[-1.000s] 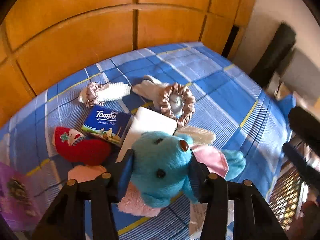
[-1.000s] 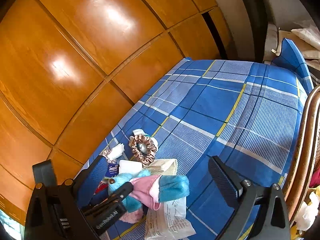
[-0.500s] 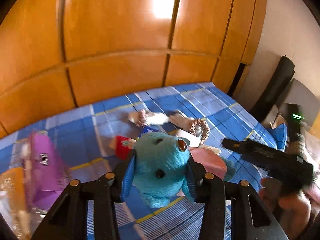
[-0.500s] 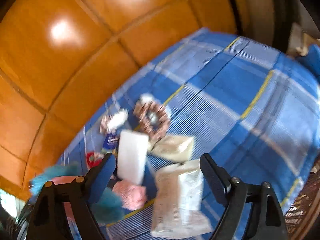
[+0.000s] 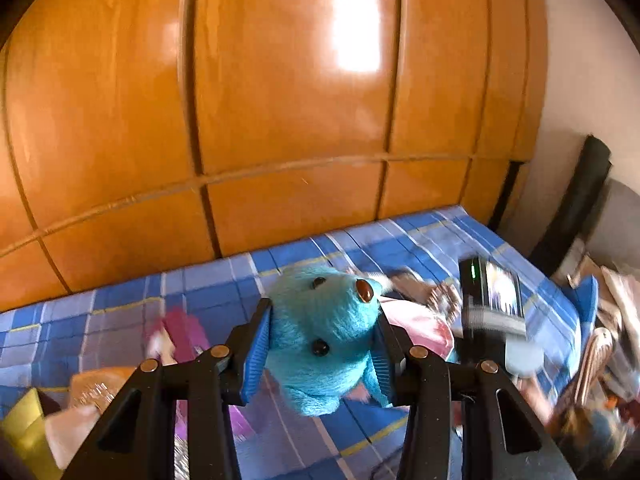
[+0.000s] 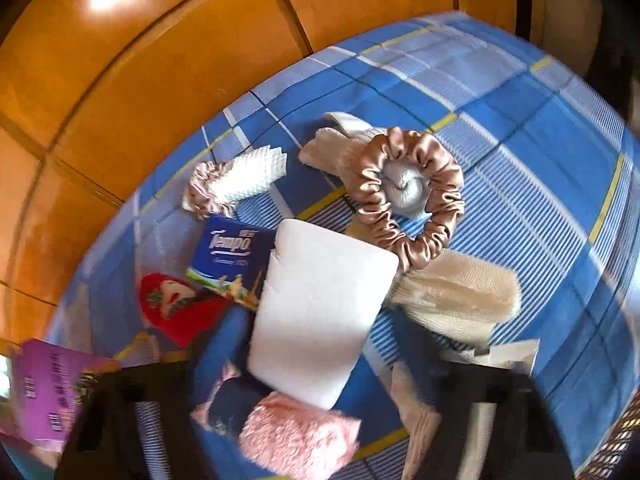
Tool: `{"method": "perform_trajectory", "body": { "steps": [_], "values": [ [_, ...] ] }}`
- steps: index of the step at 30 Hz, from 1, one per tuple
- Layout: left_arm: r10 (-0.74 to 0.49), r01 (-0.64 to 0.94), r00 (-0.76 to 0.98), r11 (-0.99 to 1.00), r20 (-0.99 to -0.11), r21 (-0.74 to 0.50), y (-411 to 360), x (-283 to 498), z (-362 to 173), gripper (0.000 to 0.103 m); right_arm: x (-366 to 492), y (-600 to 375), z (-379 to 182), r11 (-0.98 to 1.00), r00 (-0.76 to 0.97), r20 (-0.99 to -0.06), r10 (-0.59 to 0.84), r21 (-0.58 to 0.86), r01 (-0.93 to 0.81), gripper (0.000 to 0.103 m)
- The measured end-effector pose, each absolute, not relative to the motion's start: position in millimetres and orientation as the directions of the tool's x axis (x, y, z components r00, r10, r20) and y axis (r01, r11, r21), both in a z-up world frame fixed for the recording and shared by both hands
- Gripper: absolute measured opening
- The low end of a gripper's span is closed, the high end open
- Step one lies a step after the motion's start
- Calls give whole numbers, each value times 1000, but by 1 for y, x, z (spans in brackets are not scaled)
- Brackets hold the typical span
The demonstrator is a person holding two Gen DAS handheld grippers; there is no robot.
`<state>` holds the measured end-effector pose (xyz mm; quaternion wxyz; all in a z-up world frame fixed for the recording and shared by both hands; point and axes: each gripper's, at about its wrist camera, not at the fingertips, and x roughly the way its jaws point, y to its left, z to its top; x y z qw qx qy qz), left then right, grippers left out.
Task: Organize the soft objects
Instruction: 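Drop the plush toy in the gold tray with left tool while right grasps white sponge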
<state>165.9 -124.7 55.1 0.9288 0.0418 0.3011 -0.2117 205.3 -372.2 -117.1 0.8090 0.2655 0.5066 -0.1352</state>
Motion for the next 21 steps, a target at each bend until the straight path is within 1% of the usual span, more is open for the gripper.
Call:
{"method": "perform_trajectory", "body": {
  "steps": [1,2,3,4,8,11,12,17,21],
  "values": [
    [-355,398,742,916,-569,-52,-120,173,61,46,206,-372,-118,829,448,-893,50,288,480,50],
    [-333,369,758,928,-561,-53,-112,181,66,46,206,-373,-117,833,451,-891,47,284,474,47],
    [-315,346,769,937,-557,-53,-107,186,69,46,205,-374,-115,836,453,-890,40,278,472,39],
    [-281,303,786,952,-550,-54,-94,194,75,46,204,-376,-114,837,459,-888,35,277,472,36],
    [-142,129,834,990,-534,-62,-33,205,87,47,202,-379,-114,843,457,-888,48,282,459,36],
    [-1,-26,849,999,-529,-44,27,203,88,47,204,-375,-111,862,455,-890,29,253,440,36],
    [61,-92,844,995,-534,-33,54,199,85,47,204,-373,-111,867,455,-890,22,243,435,36],
    [256,-329,780,944,-571,-27,164,165,65,47,206,-368,-109,881,458,-889,-2,215,421,36],
    [355,-448,705,894,-614,3,223,127,33,47,205,-362,-105,900,467,-884,-26,183,396,35]
  ]
}}
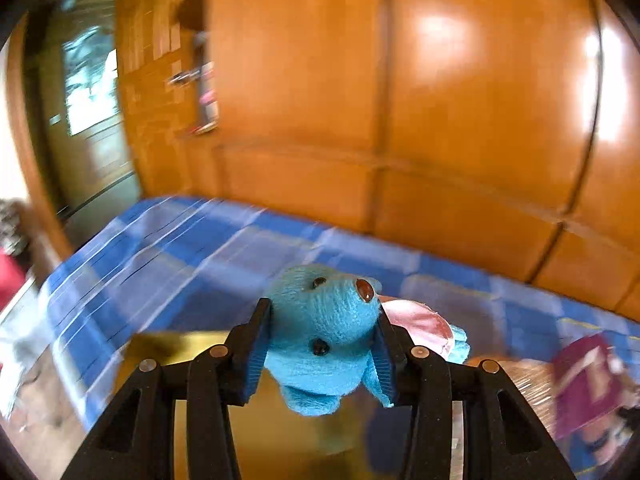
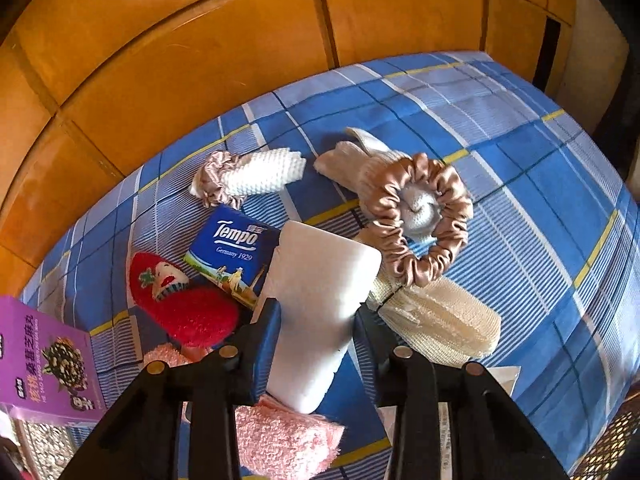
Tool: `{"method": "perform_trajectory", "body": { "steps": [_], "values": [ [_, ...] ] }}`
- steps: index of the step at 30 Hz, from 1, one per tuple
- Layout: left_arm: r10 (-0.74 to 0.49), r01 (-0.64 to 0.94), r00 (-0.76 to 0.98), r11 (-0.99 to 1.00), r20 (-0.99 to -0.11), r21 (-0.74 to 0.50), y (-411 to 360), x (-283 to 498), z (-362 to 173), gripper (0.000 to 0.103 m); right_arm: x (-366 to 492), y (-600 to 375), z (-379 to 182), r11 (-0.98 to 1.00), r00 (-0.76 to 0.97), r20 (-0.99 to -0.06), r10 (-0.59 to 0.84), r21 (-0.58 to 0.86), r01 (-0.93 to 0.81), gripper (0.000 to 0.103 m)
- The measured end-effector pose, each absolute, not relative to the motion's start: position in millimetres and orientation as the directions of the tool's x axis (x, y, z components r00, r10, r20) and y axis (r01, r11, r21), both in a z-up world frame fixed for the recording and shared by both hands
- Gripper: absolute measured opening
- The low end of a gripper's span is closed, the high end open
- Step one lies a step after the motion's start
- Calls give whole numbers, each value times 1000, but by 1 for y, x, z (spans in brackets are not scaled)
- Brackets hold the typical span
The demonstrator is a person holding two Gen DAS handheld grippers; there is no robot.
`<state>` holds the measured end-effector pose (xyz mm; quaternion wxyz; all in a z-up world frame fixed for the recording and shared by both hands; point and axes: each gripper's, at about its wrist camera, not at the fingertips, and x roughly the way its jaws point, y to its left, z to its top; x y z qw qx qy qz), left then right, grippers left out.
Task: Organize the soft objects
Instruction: 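Drop the plush toy in the gold tray with left tool while right grasps white sponge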
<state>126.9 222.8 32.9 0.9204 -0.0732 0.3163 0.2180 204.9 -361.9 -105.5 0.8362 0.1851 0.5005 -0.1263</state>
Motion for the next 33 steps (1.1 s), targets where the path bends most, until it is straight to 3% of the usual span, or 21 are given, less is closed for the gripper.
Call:
{"method": "perform_trajectory", "body": {
  "steps": [9,13,21,33],
  "values": [
    [378,-506,597,862,-707,34,247,61,-51,52,205,-345,-100,937,491,-867,-89,94,336,34],
    [359,-482,607,876,-709,30,234,41,-61,58,205,-341,-100,944,498,-860,-109,68,323,33],
    [367,-439,710,898,-601,30,204,6,-23,75,204,-333,-98,954,516,-845,-138,27,300,33],
    [379,-388,777,917,-503,92,173,-23,25,79,201,-330,-90,956,556,-822,-127,49,291,27]
  ]
}}
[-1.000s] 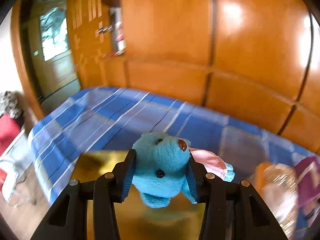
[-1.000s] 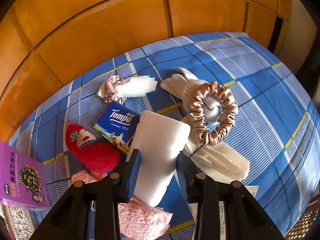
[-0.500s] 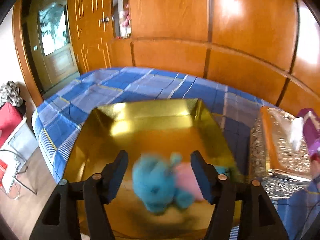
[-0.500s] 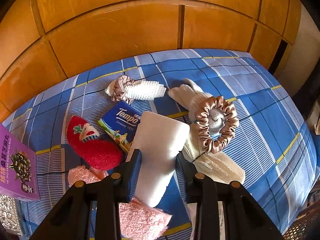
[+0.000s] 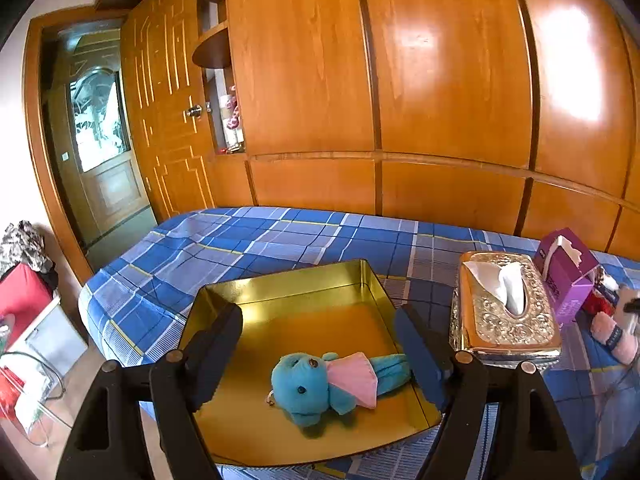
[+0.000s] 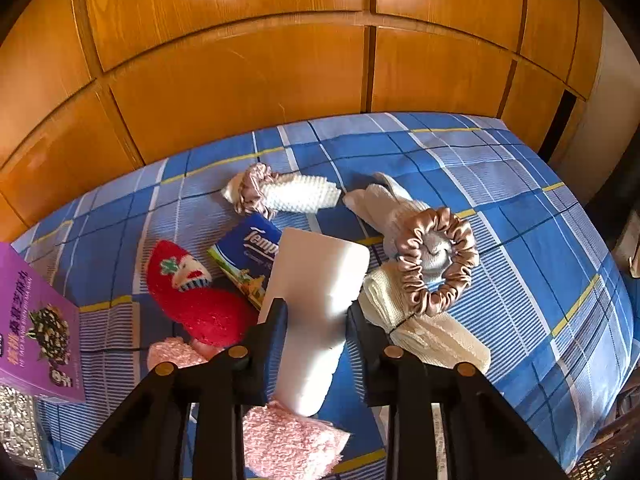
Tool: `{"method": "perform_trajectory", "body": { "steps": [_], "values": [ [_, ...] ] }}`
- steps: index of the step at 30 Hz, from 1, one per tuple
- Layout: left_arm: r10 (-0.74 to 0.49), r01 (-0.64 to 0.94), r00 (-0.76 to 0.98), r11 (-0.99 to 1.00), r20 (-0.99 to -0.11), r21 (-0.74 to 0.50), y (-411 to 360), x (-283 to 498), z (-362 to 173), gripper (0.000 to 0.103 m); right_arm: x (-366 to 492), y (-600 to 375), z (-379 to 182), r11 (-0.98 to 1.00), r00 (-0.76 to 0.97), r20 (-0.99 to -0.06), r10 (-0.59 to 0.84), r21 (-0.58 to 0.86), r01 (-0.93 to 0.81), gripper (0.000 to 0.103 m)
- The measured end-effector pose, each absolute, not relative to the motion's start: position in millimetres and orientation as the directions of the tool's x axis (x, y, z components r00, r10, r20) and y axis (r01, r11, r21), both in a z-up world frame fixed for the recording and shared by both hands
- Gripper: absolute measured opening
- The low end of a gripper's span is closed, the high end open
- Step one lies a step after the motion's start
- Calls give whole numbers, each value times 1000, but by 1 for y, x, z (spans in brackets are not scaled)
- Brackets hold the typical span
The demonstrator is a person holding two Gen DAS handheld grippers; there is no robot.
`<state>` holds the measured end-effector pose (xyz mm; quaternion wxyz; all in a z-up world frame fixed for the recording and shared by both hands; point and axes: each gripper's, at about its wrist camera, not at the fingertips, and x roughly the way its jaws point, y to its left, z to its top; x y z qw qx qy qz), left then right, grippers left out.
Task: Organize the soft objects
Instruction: 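Drop the plush toy in the gold tray with left tool while right grasps white sponge, then carry the white sponge with the right tool and drop it into the gold tray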
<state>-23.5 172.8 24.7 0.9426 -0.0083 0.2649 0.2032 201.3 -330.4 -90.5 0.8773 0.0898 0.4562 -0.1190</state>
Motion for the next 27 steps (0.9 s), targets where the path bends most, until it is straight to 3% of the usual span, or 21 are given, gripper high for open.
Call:
{"method": "perform_trajectory", "body": {
  "steps": [18,27],
  "values": [
    [364,-347,787,929,-498,130,154,-35,25,80,197,-334,-73,944,631,-774,-44,174,280,21],
    [329,-313,790,942,-517,121,152,-36,19,80,217,-326,-45,947,630,-775,-55,160,280,21]
  ]
}}
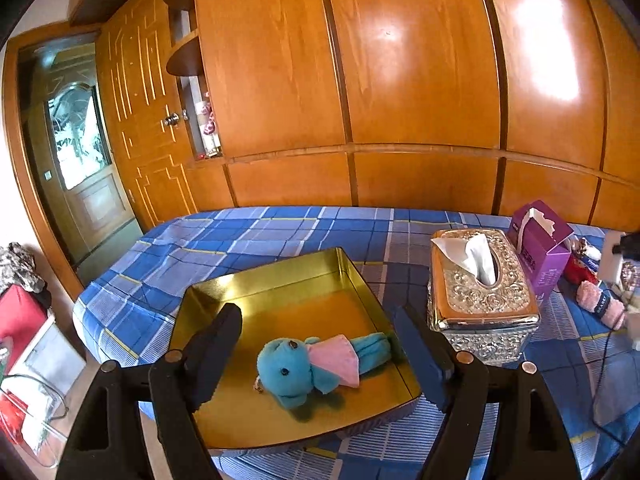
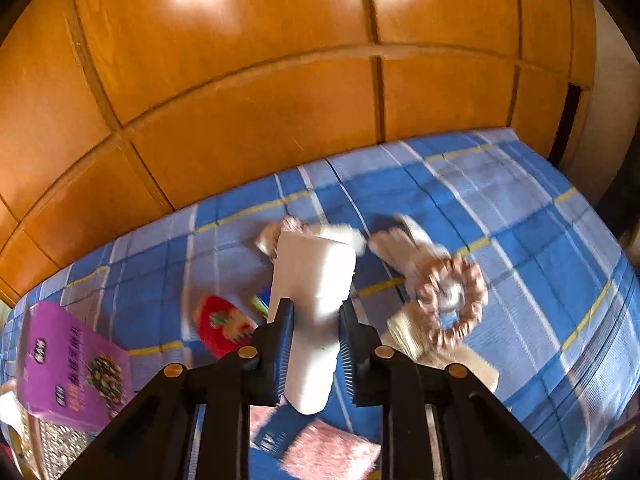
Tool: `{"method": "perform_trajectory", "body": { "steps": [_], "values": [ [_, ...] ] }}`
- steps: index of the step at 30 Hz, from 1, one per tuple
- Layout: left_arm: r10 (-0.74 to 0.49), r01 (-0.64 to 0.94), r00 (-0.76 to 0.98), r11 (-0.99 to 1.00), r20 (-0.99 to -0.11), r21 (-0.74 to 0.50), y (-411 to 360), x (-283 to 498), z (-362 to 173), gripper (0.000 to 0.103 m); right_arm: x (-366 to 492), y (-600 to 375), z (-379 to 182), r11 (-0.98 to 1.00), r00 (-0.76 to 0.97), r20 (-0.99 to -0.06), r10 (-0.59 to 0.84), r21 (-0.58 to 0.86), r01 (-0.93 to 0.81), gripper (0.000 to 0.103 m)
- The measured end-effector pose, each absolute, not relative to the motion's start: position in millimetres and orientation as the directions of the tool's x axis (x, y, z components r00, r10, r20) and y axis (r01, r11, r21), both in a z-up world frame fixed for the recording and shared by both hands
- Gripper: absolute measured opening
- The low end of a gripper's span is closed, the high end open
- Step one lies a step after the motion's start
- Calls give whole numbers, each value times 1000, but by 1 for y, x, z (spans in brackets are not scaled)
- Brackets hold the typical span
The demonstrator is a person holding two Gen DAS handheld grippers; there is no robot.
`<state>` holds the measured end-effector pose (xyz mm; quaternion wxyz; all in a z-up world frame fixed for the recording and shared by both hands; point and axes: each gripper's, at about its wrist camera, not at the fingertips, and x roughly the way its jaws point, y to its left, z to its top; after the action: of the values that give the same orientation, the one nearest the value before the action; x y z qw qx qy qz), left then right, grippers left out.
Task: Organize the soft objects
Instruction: 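Carry the white sponge with the right tool and drop it into the gold tray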
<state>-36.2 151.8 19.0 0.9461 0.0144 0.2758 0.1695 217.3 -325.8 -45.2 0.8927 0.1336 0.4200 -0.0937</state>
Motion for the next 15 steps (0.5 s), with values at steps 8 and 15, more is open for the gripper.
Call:
{"method": "perform_trajectory", "body": {
  "steps": [8,15],
  "values": [
    [331,-329,777,939,-536,104,163,-37,10,80,247,-248,43,979,723,-688,54,179,98,21],
    [356,-369,752,925,-555,93,183,-43,1,80,241,-99,107,945,712,-622,327,198,-261,21]
  ]
}}
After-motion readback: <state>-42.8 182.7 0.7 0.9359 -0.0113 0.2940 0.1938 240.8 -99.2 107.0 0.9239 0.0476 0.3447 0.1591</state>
